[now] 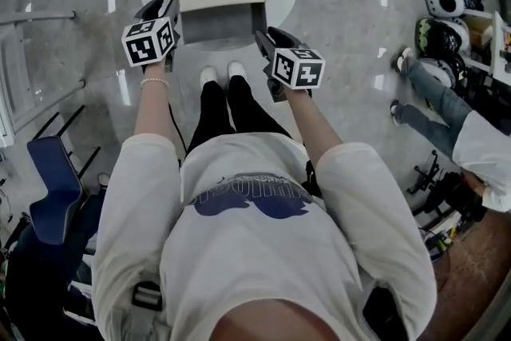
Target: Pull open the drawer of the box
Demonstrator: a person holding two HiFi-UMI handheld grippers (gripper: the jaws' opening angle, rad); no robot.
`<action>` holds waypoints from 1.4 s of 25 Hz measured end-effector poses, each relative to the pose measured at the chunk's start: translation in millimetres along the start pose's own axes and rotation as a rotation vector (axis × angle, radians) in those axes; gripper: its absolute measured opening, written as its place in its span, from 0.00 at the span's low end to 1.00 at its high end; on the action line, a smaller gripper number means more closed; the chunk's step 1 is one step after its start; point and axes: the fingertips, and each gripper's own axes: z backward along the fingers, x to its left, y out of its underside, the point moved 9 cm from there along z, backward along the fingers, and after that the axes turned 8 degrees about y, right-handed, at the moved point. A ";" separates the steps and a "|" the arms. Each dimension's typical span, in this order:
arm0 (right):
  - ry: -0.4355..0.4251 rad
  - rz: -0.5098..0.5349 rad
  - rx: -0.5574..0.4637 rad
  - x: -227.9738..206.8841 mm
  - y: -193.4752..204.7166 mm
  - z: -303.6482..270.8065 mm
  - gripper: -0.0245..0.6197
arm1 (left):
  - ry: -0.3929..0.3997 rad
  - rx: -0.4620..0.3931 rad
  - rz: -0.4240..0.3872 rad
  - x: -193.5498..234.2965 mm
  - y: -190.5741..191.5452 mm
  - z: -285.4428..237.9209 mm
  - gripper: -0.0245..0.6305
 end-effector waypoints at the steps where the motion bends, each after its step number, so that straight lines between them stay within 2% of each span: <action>1: -0.002 0.002 -0.069 -2.5 -19.7 14.4 0.24 | -0.009 -0.049 -0.008 -4.3 -9.6 17.0 0.24; 4: -0.021 0.048 -0.279 3.3 -79.6 61.2 0.21 | -0.039 -0.203 -0.041 -23.7 -37.8 79.8 0.24; 6: -0.037 0.117 -0.405 16.3 -117.5 90.8 0.19 | -0.057 -0.307 -0.070 -40.3 -57.2 121.5 0.24; 10: -0.023 0.394 -0.596 54.0 -171.2 134.8 0.16 | -0.138 -0.488 -0.135 -74.2 -92.9 185.9 0.24; 12: 0.004 0.483 -0.684 70.3 -185.4 152.5 0.09 | -0.157 -0.571 -0.192 -94.7 -109.1 206.6 0.21; 13: 0.009 0.495 -0.729 76.7 -191.3 159.8 0.07 | -0.161 -0.611 -0.235 -105.4 -117.0 214.3 0.16; 14: 0.011 0.493 -0.772 81.8 -196.4 166.3 0.06 | -0.164 -0.650 -0.282 -116.1 -124.4 220.4 0.07; 18: 0.037 0.474 -0.915 92.5 -209.1 187.8 0.03 | -0.160 -0.764 -0.426 -150.7 -145.9 232.8 0.05; 20: 0.049 0.473 -0.963 93.6 -210.7 196.9 0.03 | -0.171 -0.792 -0.455 -160.3 -150.9 234.5 0.05; 23: 0.057 0.468 -0.992 90.3 -211.3 205.7 0.03 | -0.196 -0.797 -0.457 -164.2 -155.3 234.6 0.05; 29: 0.069 0.447 -1.002 80.4 -211.3 210.6 0.03 | -0.221 -0.772 -0.410 -154.6 -158.7 233.5 0.05; 35: 0.078 0.437 -0.999 77.3 -207.2 210.4 0.03 | -0.230 -0.760 -0.413 -150.6 -154.2 232.0 0.05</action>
